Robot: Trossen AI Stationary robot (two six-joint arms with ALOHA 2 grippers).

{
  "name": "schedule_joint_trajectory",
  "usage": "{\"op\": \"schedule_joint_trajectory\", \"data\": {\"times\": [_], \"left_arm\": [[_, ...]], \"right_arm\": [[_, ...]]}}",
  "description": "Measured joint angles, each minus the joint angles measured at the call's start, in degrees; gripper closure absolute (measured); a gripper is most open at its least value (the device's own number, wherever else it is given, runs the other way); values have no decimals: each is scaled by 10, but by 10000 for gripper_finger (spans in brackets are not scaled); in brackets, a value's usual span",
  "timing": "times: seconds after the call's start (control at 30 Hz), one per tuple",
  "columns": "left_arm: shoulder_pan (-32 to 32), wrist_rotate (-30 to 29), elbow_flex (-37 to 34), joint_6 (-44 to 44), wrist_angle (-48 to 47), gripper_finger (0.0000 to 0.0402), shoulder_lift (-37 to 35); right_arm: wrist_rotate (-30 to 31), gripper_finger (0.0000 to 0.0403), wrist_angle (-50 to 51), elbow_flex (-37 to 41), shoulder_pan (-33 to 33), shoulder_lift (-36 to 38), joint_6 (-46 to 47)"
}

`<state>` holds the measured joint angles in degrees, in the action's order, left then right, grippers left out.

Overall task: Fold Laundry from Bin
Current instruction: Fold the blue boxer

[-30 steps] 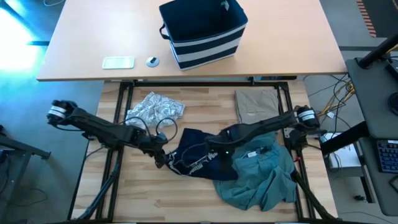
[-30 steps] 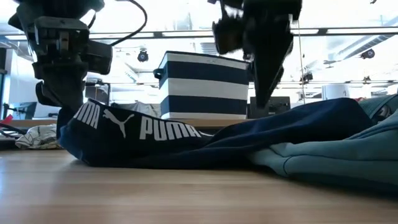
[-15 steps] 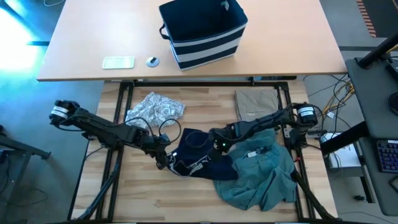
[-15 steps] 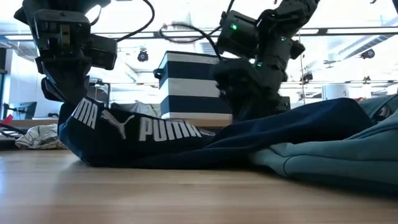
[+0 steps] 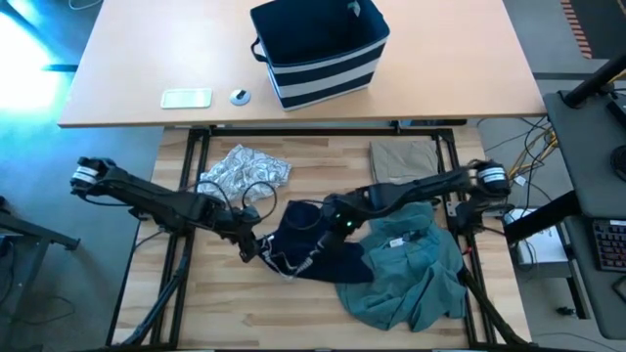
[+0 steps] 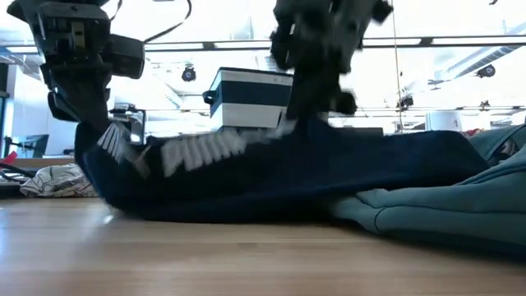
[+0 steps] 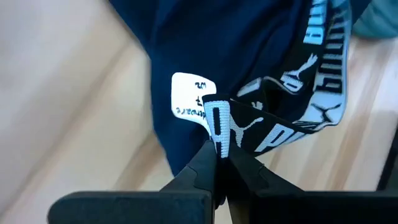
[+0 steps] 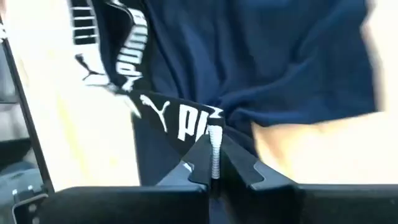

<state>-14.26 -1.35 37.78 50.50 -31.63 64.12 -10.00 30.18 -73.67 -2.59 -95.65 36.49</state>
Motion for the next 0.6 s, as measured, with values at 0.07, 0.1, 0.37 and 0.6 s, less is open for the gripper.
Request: {"op": "schedule_joint_trajectory", "data": {"times": [0.07,0.1,0.37,0.6], "left_arm": [[1,-36,0,1,-12,401,-29],[3,-65,0,1,-12,401,-46],[3,-307,-40,-53,125,401,-147],[-25,-221,-199,-129,456,401,-131]], "right_arm": [[35,392,61,-32,1,31,-23],[55,392,92,-47,1,48,-36],[190,393,188,-72,-7,175,-105],[185,393,190,26,-94,222,-81]]}}
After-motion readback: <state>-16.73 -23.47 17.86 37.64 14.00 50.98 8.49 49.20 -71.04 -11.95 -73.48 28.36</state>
